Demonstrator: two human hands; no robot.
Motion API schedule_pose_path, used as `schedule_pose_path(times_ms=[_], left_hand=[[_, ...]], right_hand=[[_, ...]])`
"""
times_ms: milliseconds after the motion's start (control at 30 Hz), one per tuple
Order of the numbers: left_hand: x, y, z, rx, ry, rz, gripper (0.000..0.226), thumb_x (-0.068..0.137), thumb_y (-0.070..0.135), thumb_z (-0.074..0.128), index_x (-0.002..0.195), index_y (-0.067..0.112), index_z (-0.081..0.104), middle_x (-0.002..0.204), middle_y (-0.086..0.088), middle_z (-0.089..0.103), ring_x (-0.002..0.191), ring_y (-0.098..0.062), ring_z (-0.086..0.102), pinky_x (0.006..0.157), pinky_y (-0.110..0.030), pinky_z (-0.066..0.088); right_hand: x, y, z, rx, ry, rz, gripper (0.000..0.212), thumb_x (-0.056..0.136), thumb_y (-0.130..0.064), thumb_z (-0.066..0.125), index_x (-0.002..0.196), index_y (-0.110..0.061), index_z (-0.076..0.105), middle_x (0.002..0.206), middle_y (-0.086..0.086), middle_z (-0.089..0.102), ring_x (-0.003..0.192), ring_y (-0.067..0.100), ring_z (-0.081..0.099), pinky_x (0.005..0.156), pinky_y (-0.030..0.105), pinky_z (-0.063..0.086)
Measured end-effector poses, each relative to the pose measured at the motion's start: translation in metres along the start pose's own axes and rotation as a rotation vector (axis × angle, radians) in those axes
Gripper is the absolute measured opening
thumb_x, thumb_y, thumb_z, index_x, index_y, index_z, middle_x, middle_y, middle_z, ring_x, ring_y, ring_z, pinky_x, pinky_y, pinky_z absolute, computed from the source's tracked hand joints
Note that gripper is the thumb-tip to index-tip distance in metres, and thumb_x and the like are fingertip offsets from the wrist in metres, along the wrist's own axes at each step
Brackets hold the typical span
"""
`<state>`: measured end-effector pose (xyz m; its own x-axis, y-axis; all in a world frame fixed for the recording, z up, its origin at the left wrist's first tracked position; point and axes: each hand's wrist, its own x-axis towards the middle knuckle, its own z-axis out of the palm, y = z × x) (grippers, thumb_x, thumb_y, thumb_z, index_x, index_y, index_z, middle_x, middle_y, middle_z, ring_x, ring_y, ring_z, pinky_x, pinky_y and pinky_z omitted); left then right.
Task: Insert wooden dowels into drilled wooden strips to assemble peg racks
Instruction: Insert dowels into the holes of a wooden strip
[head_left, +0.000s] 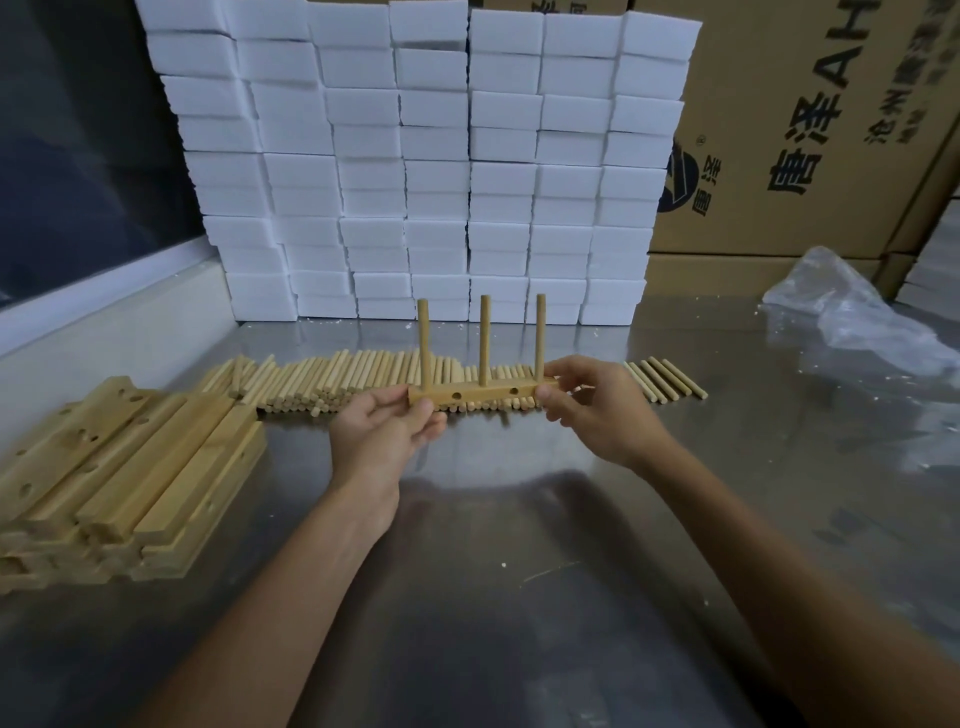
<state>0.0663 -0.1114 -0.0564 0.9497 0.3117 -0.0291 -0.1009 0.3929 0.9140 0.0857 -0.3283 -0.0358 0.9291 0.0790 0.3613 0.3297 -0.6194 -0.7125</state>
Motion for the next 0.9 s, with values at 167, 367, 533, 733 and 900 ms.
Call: schedule_pose_path(times_ms=[167,367,533,733,900], left_hand=[[0.017,-0.008,0.037,0.11,-0.048,0.025,0.026,0.087,-0.004,0.069,0.112,0.002,0.061,0.09,-0.015,0.072,0.068,-0.02,0.073,0.063,-0.023,0.058],[0.057,-0.017,0.104,0.394,-0.204,0.013,0.045,0.094,0.002,0.06,0.137,0.01,0.052,0.095,0.001,0.065,0.06,-0.012,0.071,0.068,-0.028,0.061],[0.104,-0.021,0.163,0.632,-0.304,-0.043,0.035,0.093,0.0,0.048,0.127,0.002,0.053,0.126,-0.014,0.056,0.046,-0.013,0.067,0.065,-0.031,0.062],[0.138,-0.042,0.205,0.775,-0.359,-0.105,0.038,0.094,0.004,0.044,0.131,-0.003,0.046,0.083,-0.02,0.066,0.03,-0.011,0.054,0.038,-0.018,0.044],[0.15,-0.052,0.219,0.885,-0.443,-0.127,0.023,0.093,0.004,0.041,0.116,0.0,0.044,0.079,-0.011,0.054,0.04,-0.01,0.048,0.037,-0.019,0.037]], right_hand=[[0.028,0.028,-0.024,-0.12,0.026,-0.004,0.025,0.092,-0.025,0.068,0.114,-0.012,0.072,0.094,-0.006,0.069,0.082,0.002,0.062,0.076,0.023,0.05],[0.078,0.074,-0.058,-0.058,0.154,0.083,0.028,0.088,-0.02,0.073,0.114,-0.009,0.073,0.08,-0.008,0.067,0.067,0.0,0.056,0.072,0.022,0.049],[0.118,0.116,-0.075,-0.138,0.203,0.13,0.023,0.087,-0.019,0.075,0.109,-0.012,0.076,0.086,-0.002,0.071,0.072,-0.001,0.057,0.079,0.021,0.045],[0.149,0.155,-0.085,-0.248,0.168,0.209,0.017,0.09,-0.013,0.071,0.106,-0.011,0.075,0.089,-0.004,0.069,0.084,0.006,0.062,0.087,0.025,0.049],[0.163,0.18,-0.082,-0.331,0.129,0.28,0.012,0.09,-0.015,0.071,0.099,-0.01,0.077,0.095,0.009,0.073,0.094,0.019,0.066,0.092,0.034,0.053]])
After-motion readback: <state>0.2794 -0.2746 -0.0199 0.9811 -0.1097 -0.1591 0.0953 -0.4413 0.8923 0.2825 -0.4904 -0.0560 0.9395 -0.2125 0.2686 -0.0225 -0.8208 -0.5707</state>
